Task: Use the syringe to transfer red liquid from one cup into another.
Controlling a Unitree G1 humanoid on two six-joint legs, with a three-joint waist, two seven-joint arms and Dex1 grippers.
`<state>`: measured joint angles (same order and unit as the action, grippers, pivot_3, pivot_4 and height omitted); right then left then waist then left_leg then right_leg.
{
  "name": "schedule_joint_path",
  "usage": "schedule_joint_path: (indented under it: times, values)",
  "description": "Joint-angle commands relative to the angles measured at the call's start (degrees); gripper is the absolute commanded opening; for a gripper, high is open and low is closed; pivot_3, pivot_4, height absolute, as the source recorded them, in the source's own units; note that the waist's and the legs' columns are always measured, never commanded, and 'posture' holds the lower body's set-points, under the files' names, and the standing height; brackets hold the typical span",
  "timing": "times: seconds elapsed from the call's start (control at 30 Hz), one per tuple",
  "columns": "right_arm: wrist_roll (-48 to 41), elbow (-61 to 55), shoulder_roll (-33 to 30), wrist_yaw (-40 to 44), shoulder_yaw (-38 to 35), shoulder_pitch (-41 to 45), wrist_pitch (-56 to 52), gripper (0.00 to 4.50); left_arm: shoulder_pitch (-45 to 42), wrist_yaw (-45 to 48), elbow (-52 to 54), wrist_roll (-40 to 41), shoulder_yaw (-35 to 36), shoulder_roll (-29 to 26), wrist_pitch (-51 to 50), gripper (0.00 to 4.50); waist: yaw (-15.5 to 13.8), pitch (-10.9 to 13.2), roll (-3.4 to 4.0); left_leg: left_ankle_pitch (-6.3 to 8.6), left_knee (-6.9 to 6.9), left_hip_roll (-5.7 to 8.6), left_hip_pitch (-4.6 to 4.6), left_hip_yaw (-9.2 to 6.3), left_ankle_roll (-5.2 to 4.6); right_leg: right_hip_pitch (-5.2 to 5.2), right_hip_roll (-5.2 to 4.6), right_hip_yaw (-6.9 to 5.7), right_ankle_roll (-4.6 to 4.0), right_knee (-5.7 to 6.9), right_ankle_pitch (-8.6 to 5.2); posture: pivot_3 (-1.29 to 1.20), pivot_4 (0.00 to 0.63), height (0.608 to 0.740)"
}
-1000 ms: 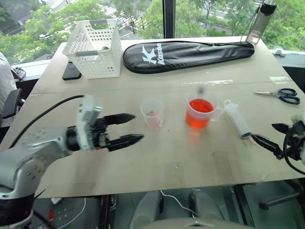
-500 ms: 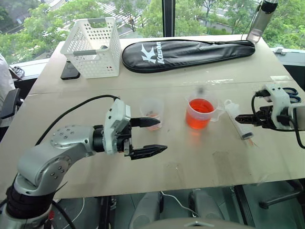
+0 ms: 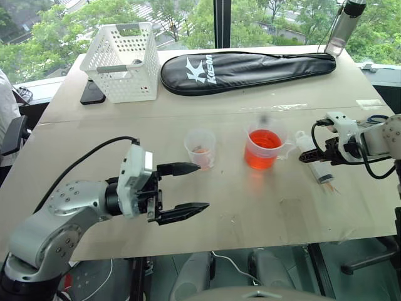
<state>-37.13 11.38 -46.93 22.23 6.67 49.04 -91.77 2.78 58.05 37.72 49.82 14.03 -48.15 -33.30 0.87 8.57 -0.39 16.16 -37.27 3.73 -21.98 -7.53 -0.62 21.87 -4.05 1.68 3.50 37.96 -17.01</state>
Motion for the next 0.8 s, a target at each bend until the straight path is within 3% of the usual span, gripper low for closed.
schedule_joint_path:
  times: [0.03,0.17,0.3,0.4,0.53,0.7,0.8]
  values:
    - [2.87,2.66,-0.80,2.93,2.05,2.15,2.23,4.46,1.39,1.21,1.55,-1.00,1.49,0.31,3.16,4.50,-0.06,0.00,0.00,0.00,0.00,0.00,0.00,0.00,0.00,0.00,0.00,0.01,0.00,0.00,0.00,0.00,0.150,0.740]
    - [5.29,7.03,-0.68,6.81,4.48,3.76,4.91,3.39,3.44,2.35,0.96,-2.02,1.24,0.39,5.08,4.50,-0.02,0.00,0.00,0.00,-0.02,0.00,-0.01,0.00,0.00,0.00,0.00,0.02,0.00,0.00,0.00,0.00,0.150,0.740]
    - [7.68,8.03,-1.65,10.92,8.11,3.38,6.97,1.46,4.47,3.79,-0.72,-3.20,0.90,0.41,6.73,4.50,0.15,0.00,0.00,0.00,0.02,-0.01,0.03,0.01,0.00,0.00,0.00,0.02,0.00,0.00,0.00,0.00,0.150,0.740]
    - [8.66,5.43,-3.67,13.62,9.40,1.39,8.45,1.43,4.06,4.28,-1.54,-3.75,0.28,0.54,7.34,4.50,0.02,-0.01,0.00,0.00,0.00,-0.01,0.02,-0.01,0.00,0.00,0.00,0.00,0.00,0.00,0.00,0.00,0.150,0.740]
    - [8.65,-2.96,-8.41,15.27,4.64,-4.81,12.55,1.43,2.40,2.45,-1.42,-2.36,-0.45,1.04,5.89,4.50,-0.76,0.00,0.00,0.01,-0.05,0.03,-0.07,-0.18,0.00,-0.03,-0.06,-0.03,0.00,-0.03,0.00,0.00,0.150,0.740]
    - [1.49,-22.05,-5.06,13.61,-24.43,-19.66,14.45,1.43,-2.04,-0.52,-3.18,1.71,-0.98,1.80,1.80,4.50,-1.22,0.00,0.01,0.00,-0.03,0.03,-0.19,-0.29,0.01,0.04,-0.04,-0.13,0.00,-0.03,0.00,0.00,0.150,0.740]
    - [-2.95,-33.26,0.74,11.63,-34.44,-22.04,15.86,1.43,-5.68,-2.40,-5.09,4.36,-1.01,2.58,-0.75,4.50,-0.67,0.08,0.18,0.00,-0.04,0.02,-0.12,-0.16,0.01,0.06,0.02,-0.17,0.01,0.08,0.01,0.00,0.150,0.740]
